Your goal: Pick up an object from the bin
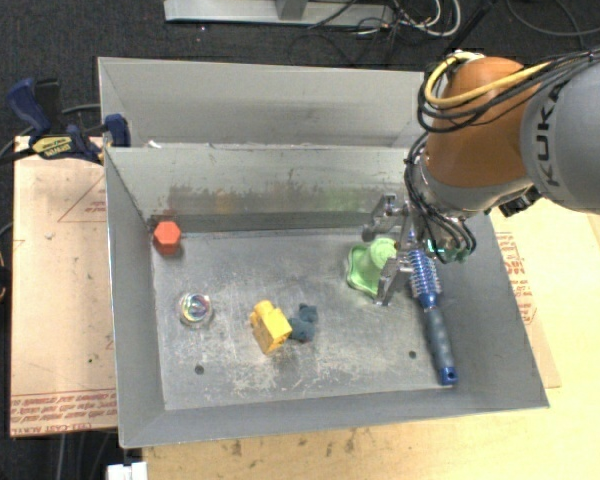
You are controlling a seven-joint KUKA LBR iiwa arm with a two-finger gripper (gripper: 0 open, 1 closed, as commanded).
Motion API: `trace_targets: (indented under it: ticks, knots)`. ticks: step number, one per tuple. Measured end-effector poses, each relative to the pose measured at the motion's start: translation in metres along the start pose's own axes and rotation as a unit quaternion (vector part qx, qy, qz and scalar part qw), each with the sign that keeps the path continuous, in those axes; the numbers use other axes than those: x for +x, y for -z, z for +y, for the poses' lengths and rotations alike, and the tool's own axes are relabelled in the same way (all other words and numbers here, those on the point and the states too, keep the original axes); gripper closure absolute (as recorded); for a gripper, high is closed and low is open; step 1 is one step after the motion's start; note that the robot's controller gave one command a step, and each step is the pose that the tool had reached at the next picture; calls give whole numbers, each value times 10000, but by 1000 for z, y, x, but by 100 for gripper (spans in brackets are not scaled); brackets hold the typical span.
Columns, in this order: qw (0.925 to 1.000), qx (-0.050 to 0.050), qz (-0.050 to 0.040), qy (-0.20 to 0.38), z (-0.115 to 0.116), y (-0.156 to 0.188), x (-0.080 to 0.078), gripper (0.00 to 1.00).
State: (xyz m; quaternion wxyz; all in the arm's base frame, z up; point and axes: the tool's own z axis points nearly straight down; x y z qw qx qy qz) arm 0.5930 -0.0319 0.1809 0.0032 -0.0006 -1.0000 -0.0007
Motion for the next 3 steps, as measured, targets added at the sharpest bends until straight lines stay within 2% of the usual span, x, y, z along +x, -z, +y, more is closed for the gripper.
trace_targets:
  ticks: [1, 2, 3]
  knots:
    - [9982, 8, -26, 594, -50, -96, -31, 0]
    - [9982, 11, -45, 604, -49, -92, -32, 100]
    - [9716, 24, -79, 2366, -34, 47, -36, 100]
